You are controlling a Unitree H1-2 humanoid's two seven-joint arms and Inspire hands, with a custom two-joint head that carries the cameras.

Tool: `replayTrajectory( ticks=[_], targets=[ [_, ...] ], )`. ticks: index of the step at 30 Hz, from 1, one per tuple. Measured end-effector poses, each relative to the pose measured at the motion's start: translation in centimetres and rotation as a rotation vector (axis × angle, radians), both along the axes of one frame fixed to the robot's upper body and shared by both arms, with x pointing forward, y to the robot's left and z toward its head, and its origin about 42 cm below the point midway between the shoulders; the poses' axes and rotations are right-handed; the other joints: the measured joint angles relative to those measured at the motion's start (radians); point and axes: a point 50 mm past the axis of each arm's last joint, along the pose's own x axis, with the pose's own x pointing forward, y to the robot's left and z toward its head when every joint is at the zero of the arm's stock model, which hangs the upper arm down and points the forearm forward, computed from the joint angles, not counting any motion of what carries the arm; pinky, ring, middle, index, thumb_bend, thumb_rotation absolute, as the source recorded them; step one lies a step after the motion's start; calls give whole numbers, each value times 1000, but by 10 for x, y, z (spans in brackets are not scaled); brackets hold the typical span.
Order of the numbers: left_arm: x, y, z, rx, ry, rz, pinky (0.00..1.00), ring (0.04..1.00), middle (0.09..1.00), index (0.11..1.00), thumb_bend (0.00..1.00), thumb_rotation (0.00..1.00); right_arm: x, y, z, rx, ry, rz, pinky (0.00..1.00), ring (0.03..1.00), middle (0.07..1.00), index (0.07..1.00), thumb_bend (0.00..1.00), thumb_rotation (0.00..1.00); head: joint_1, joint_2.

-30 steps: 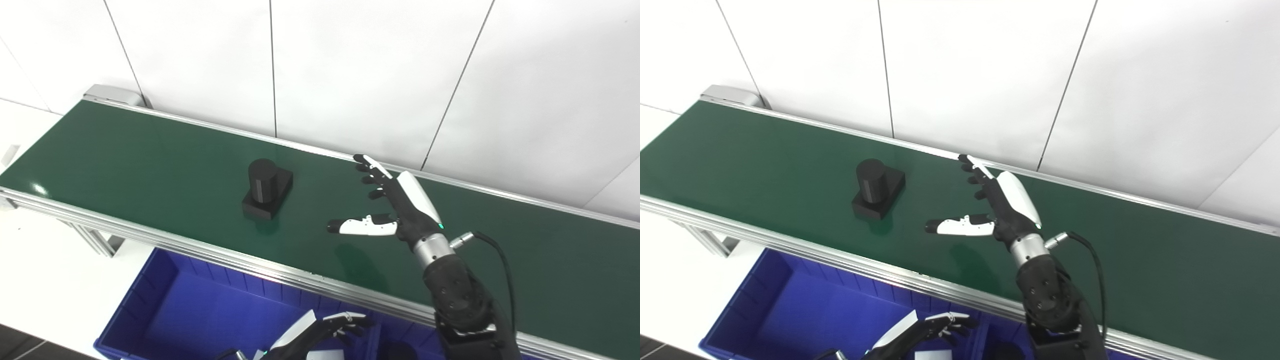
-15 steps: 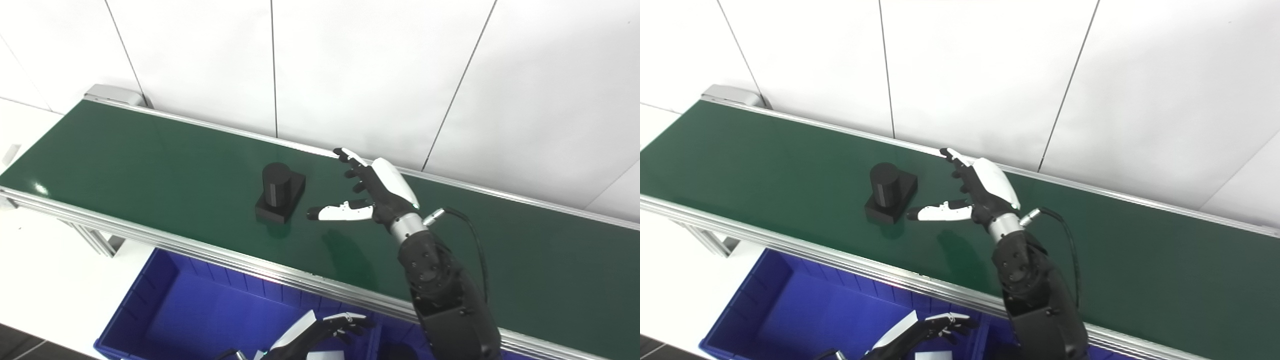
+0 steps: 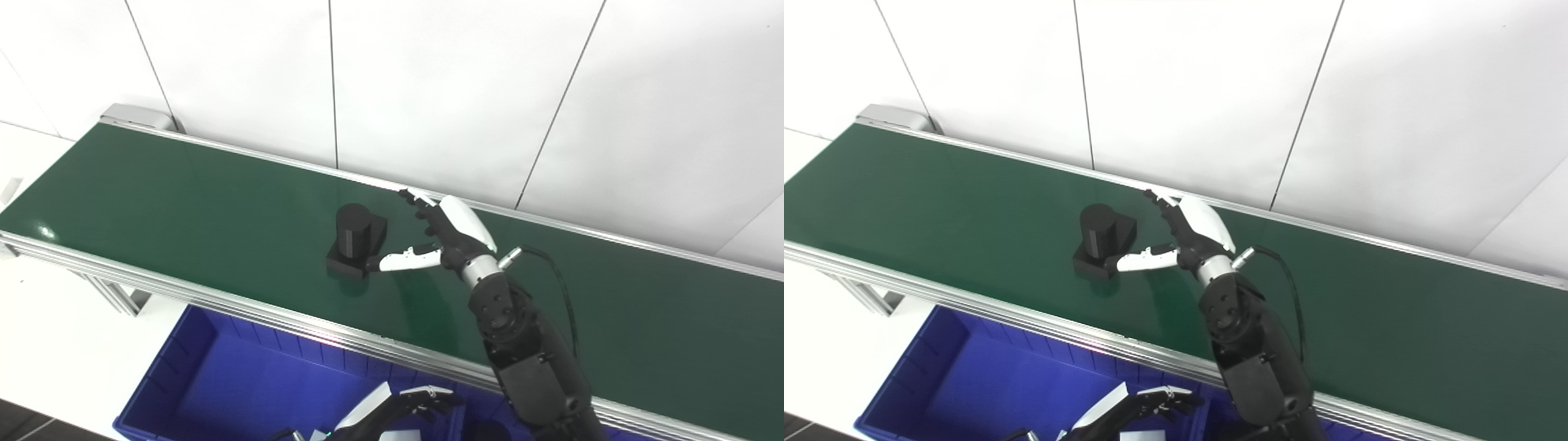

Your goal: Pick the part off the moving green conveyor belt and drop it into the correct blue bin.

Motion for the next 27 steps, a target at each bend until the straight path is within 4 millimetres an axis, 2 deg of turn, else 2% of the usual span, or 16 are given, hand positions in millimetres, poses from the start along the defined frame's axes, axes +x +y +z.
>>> replayTrajectory(
  ticks=[2,4,9,12,19,23,27],
  targets=[
    [0,-1,0,-3,2,-5,685,774,831,825,909,113,0,3,0,-5,-5,2,786,879,918,926,896,425,0,3],
    [-1,-2,0,-3,2,-10,688,787,845,821,918,188,1,7,1,-17,-19,3,802,883,922,927,883,417,-2,5],
    [1,-3,1,-4,1,-22,699,809,862,819,936,260,2,16,-2,-34,-20,-4,807,875,916,922,879,404,-5,8],
    [2,-4,0,-4,1,-23,708,809,863,821,929,178,2,19,-9,-46,-10,-16,805,873,910,912,878,393,-3,12],
    [0,-5,-2,-3,7,-26,721,820,873,823,930,160,3,19,-20,-77,-25,-43,769,856,896,894,843,361,-3,18],
    [1,-5,0,-6,2,-28,716,817,871,821,930,156,4,19,-25,-93,-53,-51,745,841,886,884,793,322,-3,20],
    [1,-6,1,-7,2,-31,717,826,880,820,931,140,7,19,-30,-106,-89,-55,670,780,838,837,682,210,-3,26]
  ],
)
